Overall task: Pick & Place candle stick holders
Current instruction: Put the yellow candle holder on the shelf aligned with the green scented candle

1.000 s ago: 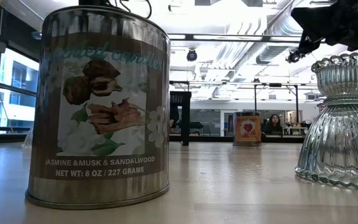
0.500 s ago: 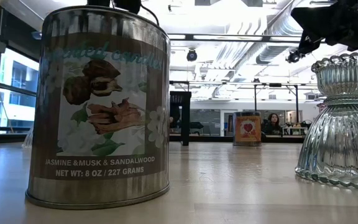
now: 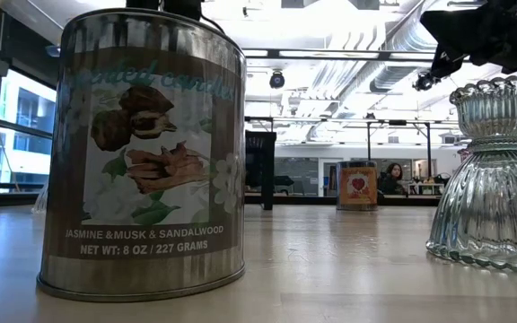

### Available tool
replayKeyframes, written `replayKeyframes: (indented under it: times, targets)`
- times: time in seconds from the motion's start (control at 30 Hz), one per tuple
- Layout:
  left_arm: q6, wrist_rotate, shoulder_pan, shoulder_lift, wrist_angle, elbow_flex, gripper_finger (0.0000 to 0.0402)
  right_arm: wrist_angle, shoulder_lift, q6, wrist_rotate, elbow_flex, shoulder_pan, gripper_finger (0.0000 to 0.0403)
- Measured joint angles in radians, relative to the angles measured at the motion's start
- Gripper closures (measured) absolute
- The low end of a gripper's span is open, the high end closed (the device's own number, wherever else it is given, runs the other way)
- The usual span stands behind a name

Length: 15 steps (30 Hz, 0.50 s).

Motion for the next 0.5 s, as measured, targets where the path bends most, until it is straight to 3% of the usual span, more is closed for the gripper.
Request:
replayKeyframes:
  times: [0.5]
  targets:
    - [0.033,0.022,0.0,0.005,0.047,0.0,0.0382,0.0,0.0,-0.001,0.0,0.0,0.0,0.0402]
